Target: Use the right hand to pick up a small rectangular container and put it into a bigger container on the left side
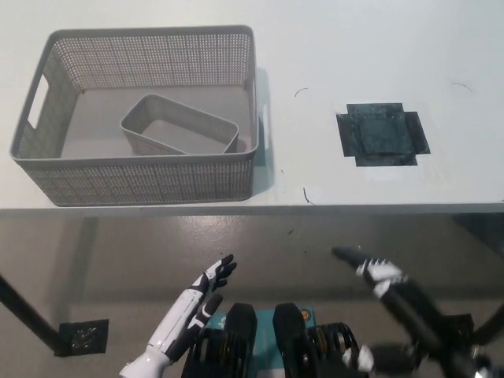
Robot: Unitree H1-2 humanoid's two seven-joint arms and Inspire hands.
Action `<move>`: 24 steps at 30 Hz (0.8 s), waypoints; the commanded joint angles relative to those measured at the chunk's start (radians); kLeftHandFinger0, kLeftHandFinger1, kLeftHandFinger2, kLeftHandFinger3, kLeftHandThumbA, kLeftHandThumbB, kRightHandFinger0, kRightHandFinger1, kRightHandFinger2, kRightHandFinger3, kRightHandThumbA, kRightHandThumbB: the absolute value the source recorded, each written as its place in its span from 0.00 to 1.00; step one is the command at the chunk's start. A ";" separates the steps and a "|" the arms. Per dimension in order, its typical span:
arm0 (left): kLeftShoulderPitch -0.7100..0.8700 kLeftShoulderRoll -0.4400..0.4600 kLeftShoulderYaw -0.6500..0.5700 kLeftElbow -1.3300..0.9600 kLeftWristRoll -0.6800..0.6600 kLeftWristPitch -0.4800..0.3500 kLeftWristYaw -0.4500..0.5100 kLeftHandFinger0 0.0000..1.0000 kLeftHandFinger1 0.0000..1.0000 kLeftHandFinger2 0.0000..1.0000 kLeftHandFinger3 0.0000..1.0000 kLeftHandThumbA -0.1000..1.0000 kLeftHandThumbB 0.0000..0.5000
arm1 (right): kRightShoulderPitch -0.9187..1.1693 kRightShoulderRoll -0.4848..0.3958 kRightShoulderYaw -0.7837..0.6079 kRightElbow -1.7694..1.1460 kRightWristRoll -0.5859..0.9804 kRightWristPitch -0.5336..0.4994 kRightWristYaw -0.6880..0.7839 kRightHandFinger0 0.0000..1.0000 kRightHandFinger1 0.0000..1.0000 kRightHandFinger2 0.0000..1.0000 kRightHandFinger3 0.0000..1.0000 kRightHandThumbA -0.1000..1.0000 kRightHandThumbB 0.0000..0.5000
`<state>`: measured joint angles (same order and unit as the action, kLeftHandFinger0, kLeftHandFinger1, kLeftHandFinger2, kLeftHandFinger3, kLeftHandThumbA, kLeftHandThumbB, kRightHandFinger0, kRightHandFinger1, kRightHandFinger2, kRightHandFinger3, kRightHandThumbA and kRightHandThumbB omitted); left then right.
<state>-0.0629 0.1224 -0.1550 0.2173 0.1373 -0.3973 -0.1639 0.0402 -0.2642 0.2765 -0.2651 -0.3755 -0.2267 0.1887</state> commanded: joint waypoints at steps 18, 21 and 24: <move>-0.044 0.010 0.059 0.001 -0.003 -0.058 0.031 1.00 1.00 1.00 1.00 1.00 0.58 | -0.167 0.243 -0.137 0.425 0.465 0.041 0.068 1.00 1.00 1.00 1.00 1.00 0.28; -0.057 0.018 0.064 0.006 0.008 -0.064 0.034 1.00 1.00 1.00 1.00 1.00 0.56 | -0.195 0.241 -0.132 0.441 0.461 0.042 0.076 1.00 1.00 1.00 1.00 1.00 0.23; -0.062 0.019 0.065 0.012 0.004 -0.063 0.030 1.00 1.00 1.00 1.00 1.00 0.56 | -0.202 0.242 -0.132 0.453 0.469 0.036 0.081 1.00 1.00 1.00 1.00 1.00 0.22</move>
<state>-0.0977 0.1290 -0.1019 0.2385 0.1383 -0.4145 -0.1585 -0.1269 -0.0355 0.1517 0.1843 0.0181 -0.1997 0.2292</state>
